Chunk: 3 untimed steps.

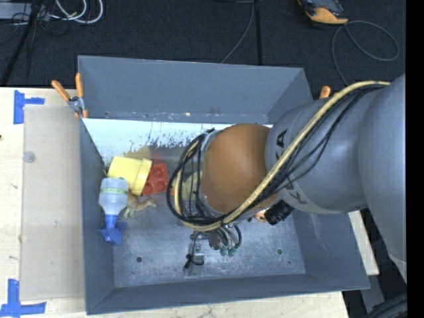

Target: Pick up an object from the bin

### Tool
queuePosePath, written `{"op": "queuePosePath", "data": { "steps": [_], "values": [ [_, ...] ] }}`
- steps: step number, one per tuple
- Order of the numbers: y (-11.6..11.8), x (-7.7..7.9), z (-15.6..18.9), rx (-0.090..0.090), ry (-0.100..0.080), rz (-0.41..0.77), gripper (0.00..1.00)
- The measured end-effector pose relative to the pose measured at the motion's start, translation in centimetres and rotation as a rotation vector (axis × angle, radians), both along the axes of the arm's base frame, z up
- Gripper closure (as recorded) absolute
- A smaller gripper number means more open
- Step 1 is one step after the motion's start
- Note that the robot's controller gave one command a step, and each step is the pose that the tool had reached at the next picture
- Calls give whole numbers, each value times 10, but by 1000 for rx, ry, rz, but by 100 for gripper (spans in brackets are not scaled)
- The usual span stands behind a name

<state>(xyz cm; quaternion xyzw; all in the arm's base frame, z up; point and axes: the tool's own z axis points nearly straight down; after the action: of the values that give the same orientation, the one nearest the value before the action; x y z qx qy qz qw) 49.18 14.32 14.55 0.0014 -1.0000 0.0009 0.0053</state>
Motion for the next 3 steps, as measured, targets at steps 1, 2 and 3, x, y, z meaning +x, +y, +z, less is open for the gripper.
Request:
{"op": "queuePosePath", "data": {
  "steps": [1,2,3],
  "values": [
    [-1,2,4,1,-8,-4,0],
    [-7,68,-35,2,-9,52,0],
    [50,89,-18,0,-5,106,0]
  ]
}}
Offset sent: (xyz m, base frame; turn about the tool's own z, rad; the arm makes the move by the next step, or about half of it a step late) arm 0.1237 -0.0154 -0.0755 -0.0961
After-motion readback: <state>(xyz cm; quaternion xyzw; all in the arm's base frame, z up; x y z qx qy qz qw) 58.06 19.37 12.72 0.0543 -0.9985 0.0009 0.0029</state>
